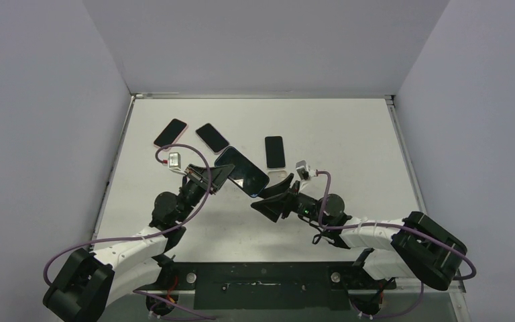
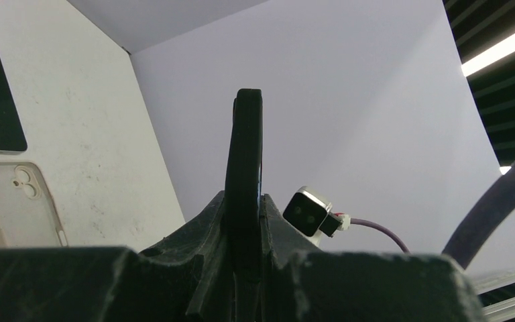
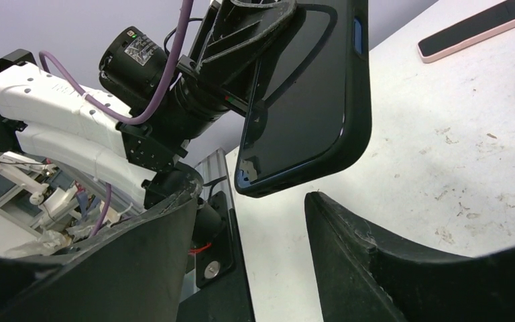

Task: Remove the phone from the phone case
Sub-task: Pick up the phone at the center of the board.

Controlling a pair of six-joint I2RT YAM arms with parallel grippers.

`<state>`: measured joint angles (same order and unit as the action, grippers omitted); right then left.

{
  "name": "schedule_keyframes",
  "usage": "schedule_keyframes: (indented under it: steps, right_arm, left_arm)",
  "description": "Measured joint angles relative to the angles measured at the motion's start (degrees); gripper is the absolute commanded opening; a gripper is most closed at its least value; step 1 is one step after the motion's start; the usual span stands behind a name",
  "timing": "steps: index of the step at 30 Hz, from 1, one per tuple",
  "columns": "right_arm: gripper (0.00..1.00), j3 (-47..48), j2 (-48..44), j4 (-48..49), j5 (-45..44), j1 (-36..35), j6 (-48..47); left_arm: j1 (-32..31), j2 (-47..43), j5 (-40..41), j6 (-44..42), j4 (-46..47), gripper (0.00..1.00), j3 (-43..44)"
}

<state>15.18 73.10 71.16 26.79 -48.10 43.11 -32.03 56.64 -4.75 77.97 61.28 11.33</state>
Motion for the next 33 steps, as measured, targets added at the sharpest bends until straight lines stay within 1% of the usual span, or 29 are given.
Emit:
schedule_keyframes:
  steps: [5, 11, 15, 19, 23, 28, 33]
  right_arm:
    - [0.52, 0.3, 2.4, 3.2, 0.0, 0.0, 0.3]
    - [0.43, 0.8, 3.4, 6.0, -0.2, 0.0, 1.0]
    - [0.31, 0.8, 3.7, 6.2, -0.6, 0.0, 1.0]
    - [0.12, 0.8, 3.7, 6.3, -0.8, 0.0, 0.9]
    - [0.0, 0.8, 3.7, 6.6, -0.2, 0.0, 0.5]
    - [0.0, 0.8, 3.5, 5.9, 0.8, 0.0, -4.4]
    - [0.0, 0.8, 1.2, 1.3, 1.9, 0.0, -11.8]
  left_arm:
    - [0.0, 0.1, 0.0, 1.0, -0.1, 0.0, 0.0]
    - [-0.1, 0.6, 0.1, 1.5, -0.3, 0.0, -0.1]
    - [-0.2, 0.9, 0.0, 2.4, 0.0, 0.0, -0.1]
    - [-0.2, 1.2, 0.0, 3.6, 0.7, 0.0, -0.2]
    - [-0.2, 1.3, 0.0, 4.3, 1.5, 0.0, -0.2]
    - [-0.1, 1.8, -0.2, 5.0, 1.4, 0.0, -0.2]
    - [0.0, 3.0, -1.0, 6.0, 1.2, 0.0, -0.2]
